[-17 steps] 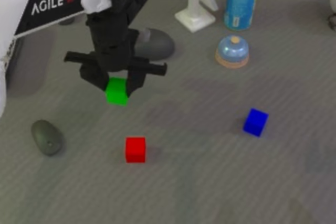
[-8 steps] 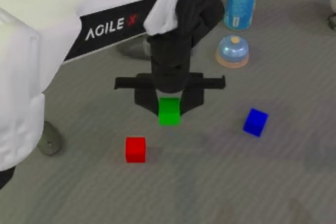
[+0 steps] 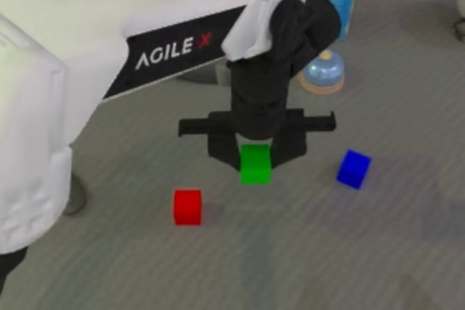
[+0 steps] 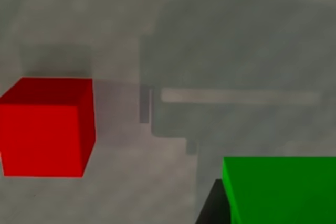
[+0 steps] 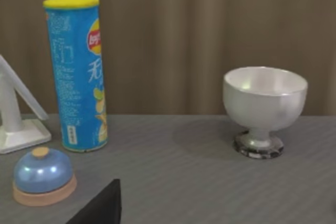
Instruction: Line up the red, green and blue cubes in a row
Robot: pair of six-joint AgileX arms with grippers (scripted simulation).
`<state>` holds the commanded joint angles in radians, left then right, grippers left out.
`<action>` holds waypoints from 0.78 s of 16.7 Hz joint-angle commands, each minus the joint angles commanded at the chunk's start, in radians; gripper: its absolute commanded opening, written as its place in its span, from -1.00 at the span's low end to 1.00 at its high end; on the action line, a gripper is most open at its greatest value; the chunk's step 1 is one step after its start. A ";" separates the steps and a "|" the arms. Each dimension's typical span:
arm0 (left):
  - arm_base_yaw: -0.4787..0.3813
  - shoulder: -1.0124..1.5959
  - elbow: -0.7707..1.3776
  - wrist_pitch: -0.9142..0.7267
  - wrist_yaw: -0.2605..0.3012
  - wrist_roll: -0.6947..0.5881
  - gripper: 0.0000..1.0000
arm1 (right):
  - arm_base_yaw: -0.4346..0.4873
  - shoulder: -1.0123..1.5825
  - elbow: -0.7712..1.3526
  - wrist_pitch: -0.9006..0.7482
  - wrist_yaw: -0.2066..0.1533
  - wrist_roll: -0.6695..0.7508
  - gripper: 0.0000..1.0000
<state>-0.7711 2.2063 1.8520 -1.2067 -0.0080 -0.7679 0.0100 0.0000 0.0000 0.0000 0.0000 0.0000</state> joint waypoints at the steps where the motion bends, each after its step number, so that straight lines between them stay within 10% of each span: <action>1: 0.000 0.000 -0.003 0.003 0.000 0.000 -1.00 | 0.000 0.000 0.000 0.000 0.000 0.000 1.00; 13: -0.004 0.059 -0.179 0.242 0.000 -0.002 -1.00 | 0.000 0.000 0.000 0.000 0.000 0.000 1.00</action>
<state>-0.7755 2.2649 1.6733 -0.9649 -0.0079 -0.7698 0.0100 0.0000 0.0000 0.0000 0.0000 0.0000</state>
